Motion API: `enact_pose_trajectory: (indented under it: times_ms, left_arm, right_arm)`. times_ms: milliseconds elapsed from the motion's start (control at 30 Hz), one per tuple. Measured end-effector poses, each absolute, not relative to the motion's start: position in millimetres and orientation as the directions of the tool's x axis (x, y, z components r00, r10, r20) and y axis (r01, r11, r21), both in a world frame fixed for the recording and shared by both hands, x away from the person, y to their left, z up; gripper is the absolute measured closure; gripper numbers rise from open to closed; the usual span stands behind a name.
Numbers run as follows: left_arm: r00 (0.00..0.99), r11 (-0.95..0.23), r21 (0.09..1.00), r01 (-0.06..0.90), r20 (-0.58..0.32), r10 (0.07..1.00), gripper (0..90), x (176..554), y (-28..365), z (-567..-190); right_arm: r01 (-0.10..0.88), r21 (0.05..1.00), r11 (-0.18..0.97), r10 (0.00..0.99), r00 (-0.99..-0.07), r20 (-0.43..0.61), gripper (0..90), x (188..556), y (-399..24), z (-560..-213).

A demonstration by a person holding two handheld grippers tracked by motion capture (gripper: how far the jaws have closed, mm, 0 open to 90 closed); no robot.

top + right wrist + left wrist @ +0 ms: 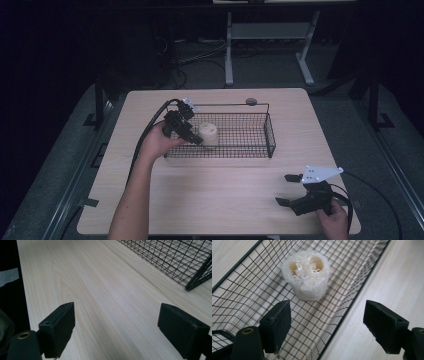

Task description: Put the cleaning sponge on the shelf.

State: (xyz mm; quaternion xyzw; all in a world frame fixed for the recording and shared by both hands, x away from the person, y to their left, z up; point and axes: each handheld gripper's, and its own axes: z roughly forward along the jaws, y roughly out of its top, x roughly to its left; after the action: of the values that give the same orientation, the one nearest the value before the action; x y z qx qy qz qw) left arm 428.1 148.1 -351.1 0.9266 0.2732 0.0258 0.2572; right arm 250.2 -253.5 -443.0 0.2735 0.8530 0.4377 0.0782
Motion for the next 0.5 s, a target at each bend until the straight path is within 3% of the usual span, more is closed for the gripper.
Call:
enact_pose_trajectory:
  times_ms: [500]
  left_arm:
    - [0.862, -0.724, 0.508, 0.466, -0.079, 0.5, 21.6, 390, 166, -351]
  right_arm:
    - [0.408, 0.788, 0.461, 0.55, -0.828, 0.107, 13.8, 251, -257, -443]
